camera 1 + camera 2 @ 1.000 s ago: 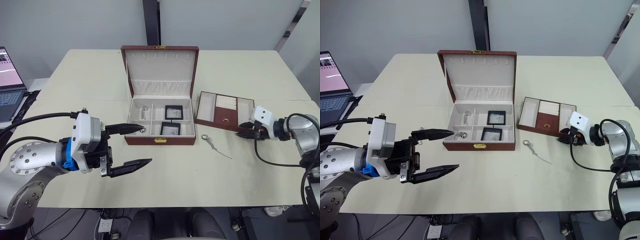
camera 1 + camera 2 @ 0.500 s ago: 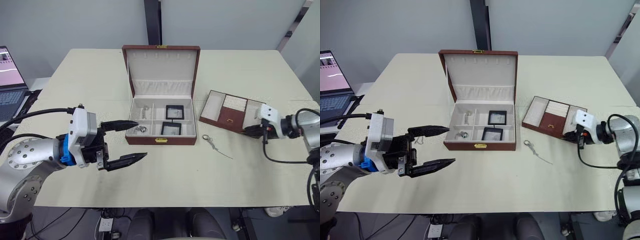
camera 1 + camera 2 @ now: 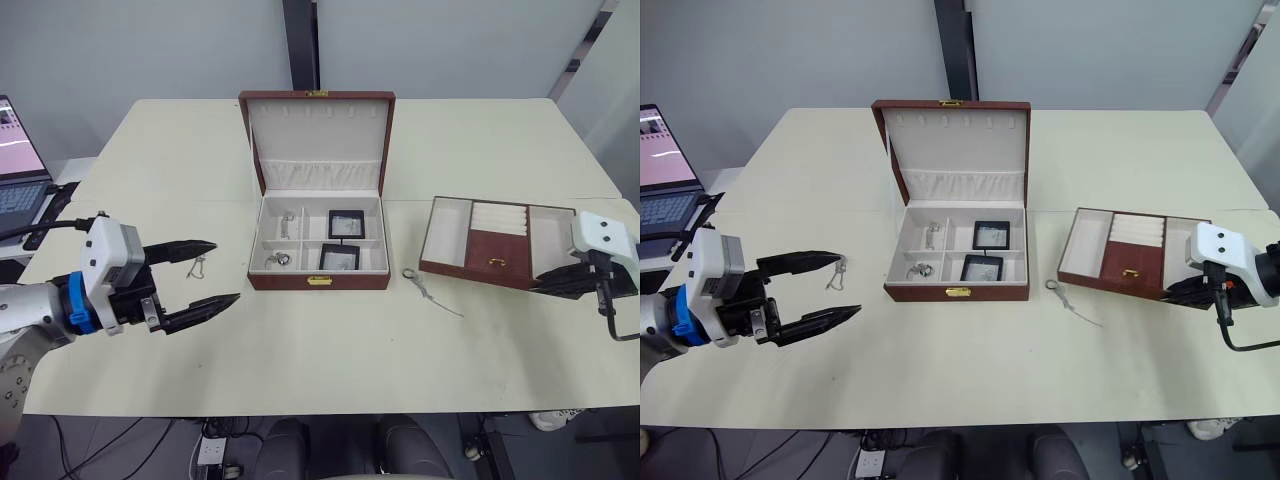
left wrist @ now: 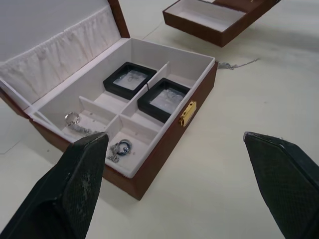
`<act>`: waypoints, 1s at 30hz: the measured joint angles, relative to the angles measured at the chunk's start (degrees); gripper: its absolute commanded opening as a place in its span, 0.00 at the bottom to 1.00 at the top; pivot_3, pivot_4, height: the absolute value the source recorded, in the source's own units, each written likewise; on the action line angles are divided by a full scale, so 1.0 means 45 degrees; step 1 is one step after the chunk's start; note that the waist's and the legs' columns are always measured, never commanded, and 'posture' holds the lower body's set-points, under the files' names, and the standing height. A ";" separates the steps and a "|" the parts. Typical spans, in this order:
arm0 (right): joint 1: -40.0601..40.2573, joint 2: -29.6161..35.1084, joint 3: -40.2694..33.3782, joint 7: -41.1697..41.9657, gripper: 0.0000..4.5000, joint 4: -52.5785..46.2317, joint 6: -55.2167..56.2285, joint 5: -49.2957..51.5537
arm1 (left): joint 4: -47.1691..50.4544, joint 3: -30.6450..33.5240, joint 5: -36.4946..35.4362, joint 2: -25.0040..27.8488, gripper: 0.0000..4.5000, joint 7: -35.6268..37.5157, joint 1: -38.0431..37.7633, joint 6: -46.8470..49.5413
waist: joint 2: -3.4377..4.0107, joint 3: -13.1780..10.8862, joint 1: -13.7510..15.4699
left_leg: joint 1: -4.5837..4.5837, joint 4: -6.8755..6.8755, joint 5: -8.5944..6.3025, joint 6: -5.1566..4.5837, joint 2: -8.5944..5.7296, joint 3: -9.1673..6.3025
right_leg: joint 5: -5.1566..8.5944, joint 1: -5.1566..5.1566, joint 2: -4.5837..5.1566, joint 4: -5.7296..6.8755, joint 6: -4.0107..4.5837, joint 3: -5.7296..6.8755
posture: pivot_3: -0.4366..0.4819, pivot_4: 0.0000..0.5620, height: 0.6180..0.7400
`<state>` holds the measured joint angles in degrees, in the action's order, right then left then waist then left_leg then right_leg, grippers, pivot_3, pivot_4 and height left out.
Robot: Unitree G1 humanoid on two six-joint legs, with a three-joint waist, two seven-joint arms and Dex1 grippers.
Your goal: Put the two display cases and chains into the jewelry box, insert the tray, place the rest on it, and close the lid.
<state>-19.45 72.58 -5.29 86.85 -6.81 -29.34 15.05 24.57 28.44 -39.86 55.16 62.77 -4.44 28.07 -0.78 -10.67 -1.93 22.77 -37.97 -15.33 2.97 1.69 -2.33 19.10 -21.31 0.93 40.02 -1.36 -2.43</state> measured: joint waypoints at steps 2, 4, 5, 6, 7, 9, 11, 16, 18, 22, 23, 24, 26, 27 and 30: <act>-0.0134 0.0053 0.0008 0.0000 0.00 -0.0989 -0.0563 0.0489 | -0.0095 0.0082 0.0092 0.0033 1.00 0.0191 -0.0140 -0.0013 | -0.0001 0.0000 0.0024 | 0.0003 -0.0002 0.0000 0.0000 -0.0001 -0.0005 | 0.0000 0.0002 0.0001 -0.0002 -0.0001 0.0005 | 0.48 0.27 1.00; -0.0849 -0.0002 0.0438 -0.0148 0.00 -0.1708 -0.1127 0.0857 | -0.0198 0.0190 0.0225 0.0107 1.00 0.0366 -0.0230 -0.0041 | 0.0000 -0.0002 0.0022 | 0.0003 -0.0002 0.0000 0.0000 -0.0005 -0.0001 | 0.0000 -0.0001 0.0003 -0.0002 -0.0001 0.0004 | 0.48 0.27 1.00; -0.1040 -0.0034 0.0518 -0.0186 0.00 -0.1910 -0.1257 0.0960 | -0.0204 0.0198 0.0246 0.0132 1.00 0.0385 -0.0229 -0.0058 | 0.0000 -0.0002 0.0023 | 0.0006 -0.0001 0.0000 0.0000 -0.0004 -0.0004 | 0.0000 -0.0001 0.0004 -0.0005 -0.0001 0.0005 | 0.48 0.27 1.00; -0.1468 -0.0183 0.0781 -0.0252 0.00 -0.2069 -0.1518 0.1014 | -0.0239 0.0253 0.0294 0.0143 1.00 0.0403 -0.0260 -0.0087 | -0.0001 -0.0002 0.0023 | 0.0005 -0.0001 0.0000 0.0000 -0.0003 -0.0005 | 0.0001 -0.0001 0.0004 -0.0006 -0.0001 0.0006 | 0.48 0.27 1.00; -0.1936 -0.0440 0.1106 -0.0425 0.00 -0.2185 -0.1815 0.1039 | -0.0294 0.0279 0.0350 0.0146 1.00 0.0405 -0.0266 -0.0123 | -0.0002 -0.0002 0.0021 | 0.0006 -0.0001 0.0000 0.0000 -0.0002 -0.0005 | 0.0001 -0.0002 0.0003 -0.0006 -0.0001 0.0005 | 0.48 0.27 1.00; -0.3031 -0.1259 0.1997 -0.0830 0.00 -0.2349 -0.2475 0.1042 | -0.0424 0.0316 0.0441 0.0154 1.00 0.0388 -0.0260 -0.0154 | -0.0003 -0.0002 -0.0020 | 0.0005 0.0000 0.0000 0.0000 0.0001 -0.0003 | 0.0000 -0.0009 0.0002 -0.0003 -0.0001 0.0002 | 0.48 0.27 1.00; -0.3801 -0.1900 0.2876 -0.1113 0.00 -0.2355 -0.2884 0.0920 | -0.0425 0.0382 0.0461 0.0154 1.00 0.0376 -0.0277 -0.0179 | -0.0004 -0.0003 0.0003 | 0.0014 0.0003 0.0000 0.0000 0.0000 -0.0008 | 0.0000 -0.0016 0.0002 -0.0005 -0.0001 0.0005 | 0.48 0.27 1.00; -0.5466 -0.3788 0.4975 -0.1866 0.00 -0.1775 -0.3529 0.0307 | -0.0461 0.0565 0.0497 0.0154 1.00 0.0352 -0.0336 -0.0189 | -0.0009 -0.0006 0.0009 | 0.0023 -0.0003 0.0000 0.0000 -0.0004 -0.0010 | 0.0000 -0.0020 0.0007 -0.0003 0.0000 0.0006 | 0.48 0.27 1.00; -0.5913 -0.4415 0.5527 -0.2120 0.00 -0.1481 -0.3666 0.0118 | -0.0462 0.0638 0.0495 0.0153 1.00 0.0341 -0.0357 -0.0182 | -0.0009 -0.0006 0.0011 | 0.0026 -0.0002 0.0000 0.0000 -0.0003 -0.0014 | 0.0000 -0.0024 0.0007 -0.0003 0.0000 0.0012 | 0.48 0.27 1.00; -0.7048 -0.5980 0.6501 -0.2663 0.00 -0.0476 -0.3857 -0.0365 | -0.0459 0.0762 0.0494 0.0154 1.00 0.0317 -0.0348 -0.0165 | -0.0009 -0.0006 0.0004 | 0.0025 0.0000 0.0000 0.0000 -0.0002 -0.0020 | 0.0000 -0.0027 0.0006 0.0000 0.0000 0.0017 | 0.48 0.27 1.00; -0.7176 -0.6221 0.6604 -0.2701 0.00 -0.0278 -0.3856 -0.0476 | -0.0460 0.0782 0.0494 0.0154 1.00 0.0309 -0.0366 -0.0153 | -0.0010 -0.0006 0.0005 | 0.0026 0.0000 0.0000 0.0000 -0.0002 -0.0021 | 0.0000 -0.0026 0.0006 -0.0002 0.0000 0.0019 | 0.48 0.27 1.00; -0.7320 -0.6417 0.6749 -0.2733 0.00 -0.0058 -0.3841 -0.0570 | -0.0461 0.0796 0.0494 0.0154 1.00 0.0297 -0.0378 -0.0139 | -0.0010 -0.0006 0.0007 | 0.0029 0.0000 0.0000 0.0000 -0.0003 -0.0020 | 0.0000 -0.0028 0.0006 -0.0002 0.0000 0.0018 | 0.48 0.27 1.00; -0.7556 -0.6902 0.7015 -0.2885 0.00 0.0480 -0.3757 -0.0762 | -0.0453 0.0831 0.0490 0.0154 1.00 0.0245 -0.0399 -0.0089 | -0.0013 -0.0006 0.0019 | 0.0029 -0.0002 0.0000 0.0001 -0.0005 -0.0024 | 0.0000 -0.0026 0.0009 -0.0002 0.0000 0.0020 | 0.48 0.27 1.00; -0.7612 -0.7074 0.7100 -0.2942 0.00 0.0681 -0.3688 -0.0851 | -0.0446 0.0864 0.0488 0.0154 1.00 0.0228 -0.0410 -0.0042 | -0.0013 -0.0005 0.0024 | 0.0030 -0.0004 0.0000 0.0000 -0.0006 -0.0025 | 0.0000 -0.0026 0.0009 -0.0001 0.0001 0.0021 | 0.48 0.27 1.00; -0.7892 -0.7565 0.7321 -0.3022 0.00 0.1270 -0.3546 -0.1101 | -0.0433 0.1095 0.0486 0.0154 1.00 0.0178 -0.0463 0.0023 | -0.0013 -0.0005 0.0012 | 0.0027 -0.0002 0.0000 0.0000 -0.0004 -0.0023 | 0.0000 -0.0027 0.0009 0.0001 0.0001 0.0022 | 0.48 0.27 1.00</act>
<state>-54.96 38.53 27.65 73.25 -1.09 -45.30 10.10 22.62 33.37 -37.67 55.85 63.57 -6.52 28.17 -0.84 -10.69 -1.87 22.90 -37.97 -15.33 2.97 1.68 -2.43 19.10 -21.44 0.97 40.02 -1.36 -2.33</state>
